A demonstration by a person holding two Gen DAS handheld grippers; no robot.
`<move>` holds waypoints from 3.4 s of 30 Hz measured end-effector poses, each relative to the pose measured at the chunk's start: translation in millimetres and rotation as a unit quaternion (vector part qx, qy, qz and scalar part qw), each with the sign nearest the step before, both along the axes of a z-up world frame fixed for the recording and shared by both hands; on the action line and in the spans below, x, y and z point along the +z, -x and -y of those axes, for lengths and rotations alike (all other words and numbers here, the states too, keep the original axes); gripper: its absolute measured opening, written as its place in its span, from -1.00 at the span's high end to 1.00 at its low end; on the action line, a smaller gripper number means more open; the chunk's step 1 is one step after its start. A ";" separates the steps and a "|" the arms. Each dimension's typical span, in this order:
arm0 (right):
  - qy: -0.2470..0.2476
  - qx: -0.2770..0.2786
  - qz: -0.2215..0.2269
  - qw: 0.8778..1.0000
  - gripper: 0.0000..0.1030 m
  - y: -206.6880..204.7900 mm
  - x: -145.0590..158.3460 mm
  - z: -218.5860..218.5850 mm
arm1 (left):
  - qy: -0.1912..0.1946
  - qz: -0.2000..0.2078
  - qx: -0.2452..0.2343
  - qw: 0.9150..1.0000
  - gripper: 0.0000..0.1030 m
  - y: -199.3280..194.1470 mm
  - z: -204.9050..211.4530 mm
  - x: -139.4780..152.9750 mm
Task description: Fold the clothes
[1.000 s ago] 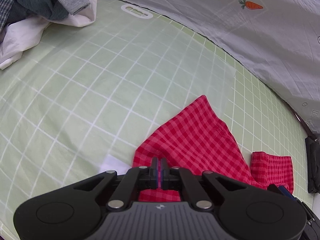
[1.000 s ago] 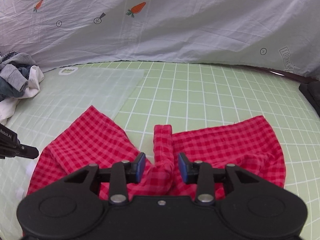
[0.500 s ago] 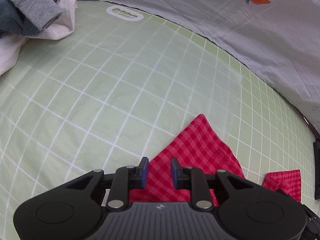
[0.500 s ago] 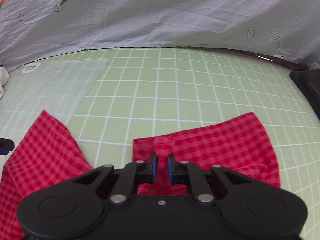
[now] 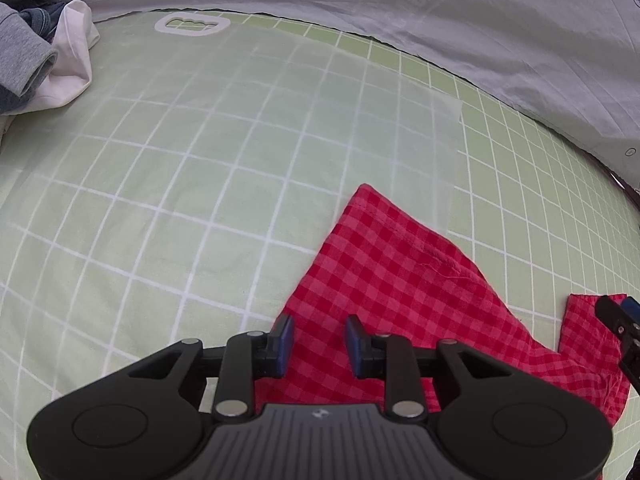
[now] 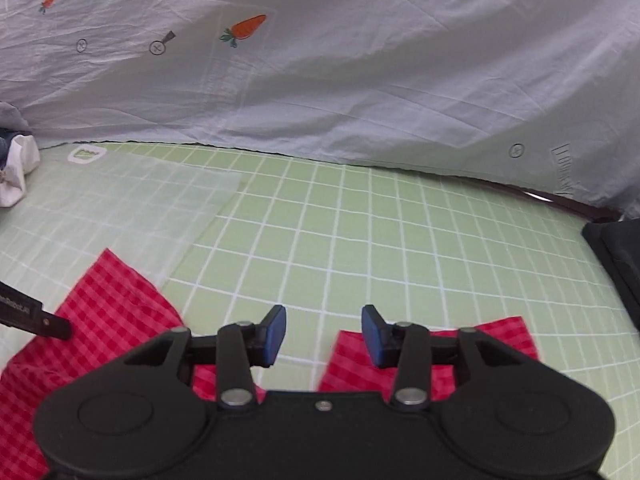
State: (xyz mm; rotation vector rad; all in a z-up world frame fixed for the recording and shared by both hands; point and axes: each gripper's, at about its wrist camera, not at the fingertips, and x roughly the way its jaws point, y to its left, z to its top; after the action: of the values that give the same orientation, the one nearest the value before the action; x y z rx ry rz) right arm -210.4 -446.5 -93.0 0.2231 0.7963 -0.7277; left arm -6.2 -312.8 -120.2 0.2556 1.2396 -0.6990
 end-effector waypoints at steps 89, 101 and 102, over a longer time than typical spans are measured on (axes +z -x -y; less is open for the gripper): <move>-0.046 -0.110 0.093 0.989 -0.10 34.1 15.3 66.9 | 0.002 0.022 0.024 0.999 0.18 -17.7 -5.4 5.5; -0.091 -0.288 0.051 0.952 -0.08 138.4 -53.2 126.2 | 0.006 0.057 -0.011 0.998 0.27 -32.2 29.0 2.0; -0.096 -0.284 0.053 0.953 0.06 136.6 -54.3 127.6 | 0.005 0.065 -0.010 0.998 0.55 -31.2 30.3 1.8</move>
State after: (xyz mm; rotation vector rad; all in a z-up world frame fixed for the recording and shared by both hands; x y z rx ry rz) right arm -347.0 -574.1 -147.4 0.6801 0.7031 -1.1691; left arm 25.1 -343.1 -118.4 0.3015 1.1108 -0.6948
